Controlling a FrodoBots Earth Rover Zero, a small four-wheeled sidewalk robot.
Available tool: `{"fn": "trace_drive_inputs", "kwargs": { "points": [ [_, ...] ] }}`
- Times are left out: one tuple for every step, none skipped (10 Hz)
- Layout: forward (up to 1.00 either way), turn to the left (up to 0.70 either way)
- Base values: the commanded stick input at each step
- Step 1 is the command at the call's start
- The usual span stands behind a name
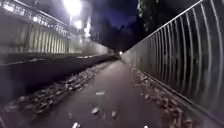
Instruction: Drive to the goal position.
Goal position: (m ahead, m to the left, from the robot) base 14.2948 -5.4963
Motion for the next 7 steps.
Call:
{"fn": "trace_drive_inputs", "kwargs": {
  "points": [
    [0.28,0.01],
    [0.28,0.01],
    [0.28,0.01],
    [0.28,0.01],
    [0.28,0.01],
    [0.28,0.01],
    [0.28,0.01]
  ]
}}
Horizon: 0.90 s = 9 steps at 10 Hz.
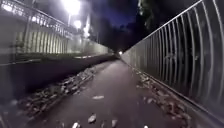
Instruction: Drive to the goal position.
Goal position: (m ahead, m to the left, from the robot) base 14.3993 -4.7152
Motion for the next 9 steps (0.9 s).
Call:
{"fn": "trace_drive_inputs", "kwargs": {
  "points": [
    [0.28,0.01],
    [0.29,0.01],
    [0.29,0.01],
    [0.29,0.01],
    [0.29,0.01],
    [0.27,0.01],
    [0.28,0.01],
    [0.29,0.01],
    [0.3,-0.09]
  ]
}}
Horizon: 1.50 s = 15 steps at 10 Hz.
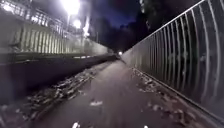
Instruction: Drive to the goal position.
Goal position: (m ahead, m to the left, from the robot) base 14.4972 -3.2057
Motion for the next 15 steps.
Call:
{"fn": "trace_drive_inputs", "kwargs": {
  "points": [
    [0.3,-0.33],
    [0.3,-0.62],
    [0.3,-0.71],
    [0.3,-0.69],
    [0.3,-0.56],
    [0.3,0.01],
    [0.3,0.01],
    [0.3,0.01],
    [0.3,0.01],
    [0.3,0.01],
    [0.3,0.01],
    [0.3,0.01],
    [0.3,0.01],
    [0.3,0.01],
    [0.3,0.01]
  ]
}}
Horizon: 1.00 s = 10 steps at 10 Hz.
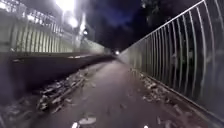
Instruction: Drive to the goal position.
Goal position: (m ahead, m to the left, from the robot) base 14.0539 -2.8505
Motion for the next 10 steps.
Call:
{"fn": "trace_drive_inputs", "kwargs": {
  "points": [
    [0.3,0.01],
    [0.3,0.01],
    [0.3,0.01],
    [0.3,0.01],
    [0.3,0.01],
    [0.3,0.01],
    [0.3,0.01],
    [0.3,0.01],
    [0.3,0.01],
    [0.3,0.01]
  ]
}}
